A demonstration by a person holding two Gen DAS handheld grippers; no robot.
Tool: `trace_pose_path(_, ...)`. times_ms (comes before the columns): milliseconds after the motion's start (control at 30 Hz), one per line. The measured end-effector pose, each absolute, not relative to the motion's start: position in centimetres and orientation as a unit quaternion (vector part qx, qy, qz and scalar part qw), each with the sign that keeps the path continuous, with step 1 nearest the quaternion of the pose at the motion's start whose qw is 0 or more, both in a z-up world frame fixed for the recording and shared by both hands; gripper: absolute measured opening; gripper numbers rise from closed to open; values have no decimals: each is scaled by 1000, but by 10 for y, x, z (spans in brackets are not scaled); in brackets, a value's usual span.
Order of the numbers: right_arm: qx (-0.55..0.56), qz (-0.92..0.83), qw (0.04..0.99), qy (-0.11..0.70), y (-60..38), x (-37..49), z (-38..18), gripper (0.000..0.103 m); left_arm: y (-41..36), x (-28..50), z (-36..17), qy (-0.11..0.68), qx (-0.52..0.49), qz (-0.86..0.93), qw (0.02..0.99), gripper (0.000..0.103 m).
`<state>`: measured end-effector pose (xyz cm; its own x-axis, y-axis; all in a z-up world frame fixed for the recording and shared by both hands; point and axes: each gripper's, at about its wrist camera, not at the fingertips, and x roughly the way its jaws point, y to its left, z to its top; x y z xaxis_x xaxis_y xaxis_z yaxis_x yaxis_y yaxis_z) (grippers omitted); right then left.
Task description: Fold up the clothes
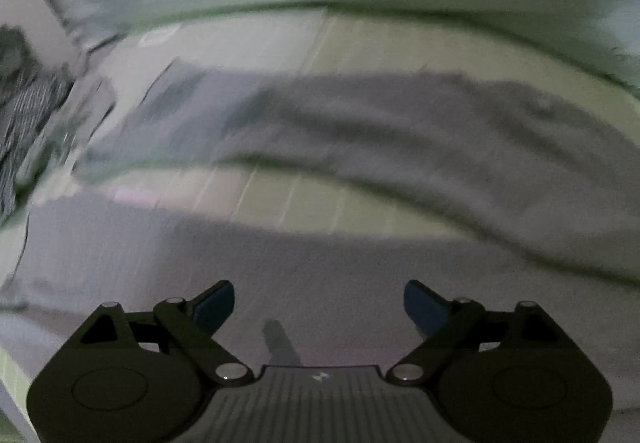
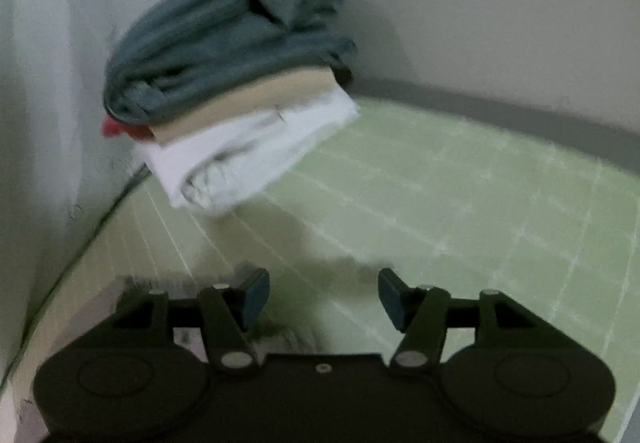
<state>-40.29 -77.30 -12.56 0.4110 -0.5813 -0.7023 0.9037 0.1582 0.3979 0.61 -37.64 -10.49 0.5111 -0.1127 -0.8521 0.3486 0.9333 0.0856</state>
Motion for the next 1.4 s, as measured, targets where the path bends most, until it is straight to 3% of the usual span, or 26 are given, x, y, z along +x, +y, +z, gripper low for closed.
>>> trace_pose_path(67, 430, -503, 723, 200, -770, -404, -133, 59, -398, 11, -95, 469, 109, -162, 861, 90)
trace_pose_path(200, 458, -489, 716, 197, -765, -401, -143, 47, -462, 22, -87, 474, 83, -250, 840, 77)
trace_pose_path(333, 464, -474, 722, 195, -768, -399, -140, 46, -544, 24, -89, 490, 82, -354, 792, 67)
trace_pose_path(533, 537, -451, 695, 162, -768, -409, -148, 48, -644, 16, -106, 552, 59, -443, 705, 68)
trace_pose_path(733, 589, -442, 660, 153, -776, -413, -152, 47, -682, -2, -134, 613, 30, -443, 654, 69)
trace_pose_path(800, 607, -437, 646, 150, -779, -415, -154, 31, -689, -7, -141, 621, 31, -447, 644, 66)
trace_pose_path(867, 617, -438, 637, 147, -781, -417, -157, 16, -692, -12, -146, 623, 37, -444, 643, 44)
trace_pose_path(900, 619, -440, 634, 146, -781, -419, -158, 11, -693, -13, -148, 624, 39, -442, 643, 19)
trace_pose_path(1200, 661, -475, 578, 59, -780, -452, -161, 7, -694, 0, -135, 613, -37, -447, 651, 11)
trace_pose_path(1300, 631, -510, 578, 84, -782, -453, -155, 7, -698, 4, -125, 595, -46, -454, 661, 12)
trace_pose_path(1367, 610, -533, 578, 100, -783, -454, -151, 9, -700, 8, -119, 583, -53, -459, 668, 25)
trace_pose_path(1400, 599, -544, 577, 108, -784, -454, -149, 14, -698, 10, -117, 577, -50, -457, 675, 36)
